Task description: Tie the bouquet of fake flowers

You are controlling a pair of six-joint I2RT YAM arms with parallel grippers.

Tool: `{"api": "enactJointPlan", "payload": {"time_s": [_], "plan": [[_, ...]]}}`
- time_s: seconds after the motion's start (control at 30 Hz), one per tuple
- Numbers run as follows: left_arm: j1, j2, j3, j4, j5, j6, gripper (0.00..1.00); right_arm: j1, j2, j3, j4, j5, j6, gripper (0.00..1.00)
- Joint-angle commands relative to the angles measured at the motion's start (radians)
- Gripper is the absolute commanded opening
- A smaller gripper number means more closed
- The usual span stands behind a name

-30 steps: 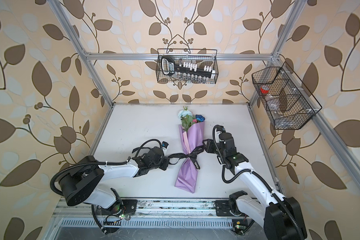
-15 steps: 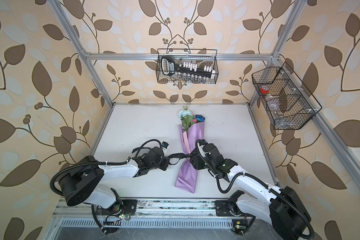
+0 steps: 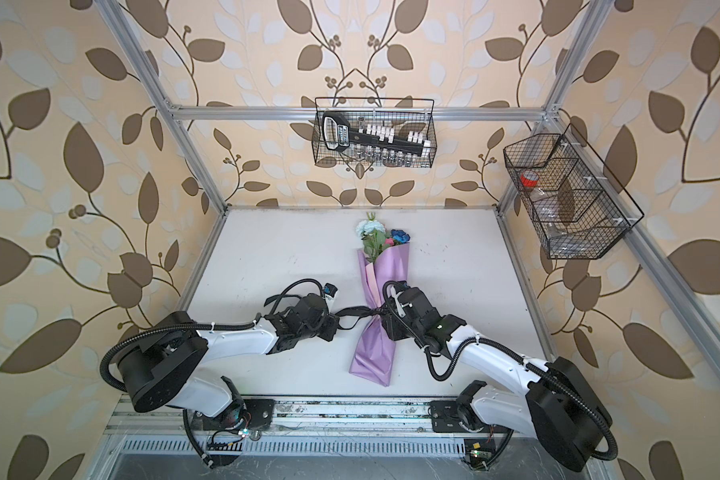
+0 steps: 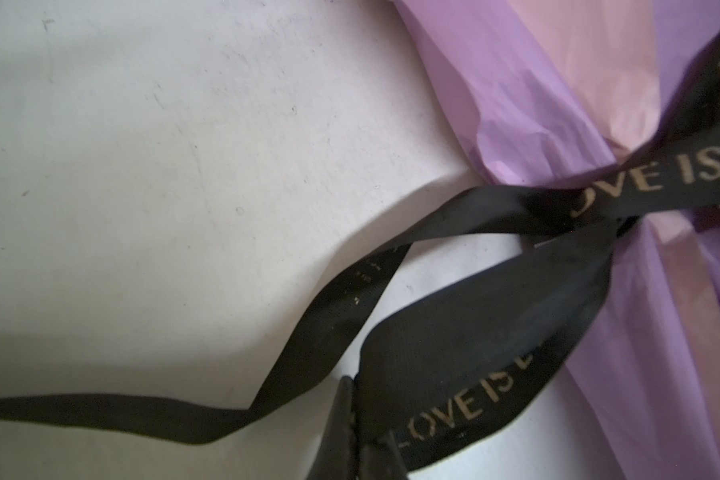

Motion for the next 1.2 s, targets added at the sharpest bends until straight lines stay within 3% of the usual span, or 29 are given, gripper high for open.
{"api": "enactJointPlan", "payload": {"time_s": [0.0,0.17,0.47,0.73,1.17], "plan": [[0.001,-0.023,0.022,0.022,0.018,-0.013,0.0,0.006,0.035,0.039,0.014,0.002,-0.027,0.5],[0.001,-0.024,0.023,0.023,0.018,-0.016,0.0,0.006,0.058,0.04,0.019,-0.01,-0.013,0.42],[0.001,-0.016,0.023,0.031,0.019,-0.021,0.0,0.006,0.01,0.05,-0.029,-0.013,-0.008,0.1],[0.001,-0.022,0.024,0.031,0.015,-0.024,0.0,0.006,-0.042,0.036,-0.095,-0.093,0.026,0.02],[0.001,-0.015,0.026,0.028,0.008,-0.023,0.0,0.006,-0.145,-0.049,-0.215,-0.212,0.07,0.01]]}}
